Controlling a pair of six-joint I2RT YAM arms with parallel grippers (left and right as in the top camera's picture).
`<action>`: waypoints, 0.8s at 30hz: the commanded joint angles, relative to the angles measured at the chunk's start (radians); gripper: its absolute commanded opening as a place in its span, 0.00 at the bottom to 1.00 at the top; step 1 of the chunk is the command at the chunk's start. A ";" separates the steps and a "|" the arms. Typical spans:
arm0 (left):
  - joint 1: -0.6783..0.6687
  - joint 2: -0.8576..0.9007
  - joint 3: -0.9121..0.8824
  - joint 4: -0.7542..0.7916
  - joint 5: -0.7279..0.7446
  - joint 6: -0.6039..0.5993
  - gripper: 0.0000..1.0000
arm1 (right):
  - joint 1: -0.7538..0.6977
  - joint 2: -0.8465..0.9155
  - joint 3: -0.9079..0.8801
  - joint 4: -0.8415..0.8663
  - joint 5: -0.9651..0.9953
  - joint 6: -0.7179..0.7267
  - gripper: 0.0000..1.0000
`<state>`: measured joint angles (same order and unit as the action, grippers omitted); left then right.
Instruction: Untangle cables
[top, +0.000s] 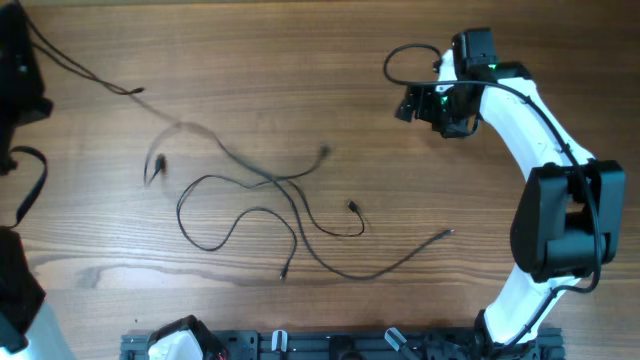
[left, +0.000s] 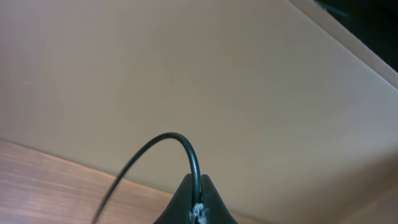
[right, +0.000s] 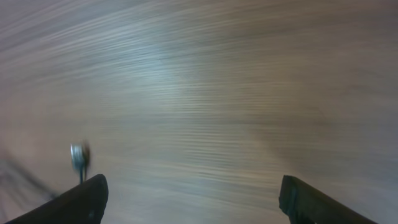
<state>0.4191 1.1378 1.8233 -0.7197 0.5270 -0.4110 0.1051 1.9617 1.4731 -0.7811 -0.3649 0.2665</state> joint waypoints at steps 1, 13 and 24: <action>-0.063 0.019 0.016 0.009 -0.021 -0.016 0.03 | 0.102 -0.090 0.000 0.042 -0.325 -0.242 0.92; 0.038 0.053 0.216 0.109 -0.053 -0.043 0.04 | 0.332 -0.093 0.000 0.106 -0.267 -0.198 0.93; 0.037 0.140 0.513 0.187 -0.162 -0.046 0.04 | 0.406 -0.082 -0.002 0.122 -0.337 -0.296 0.93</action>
<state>0.4519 1.2449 2.3360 -0.4931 0.3977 -0.4515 0.4603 1.8793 1.4731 -0.6701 -0.6331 0.0463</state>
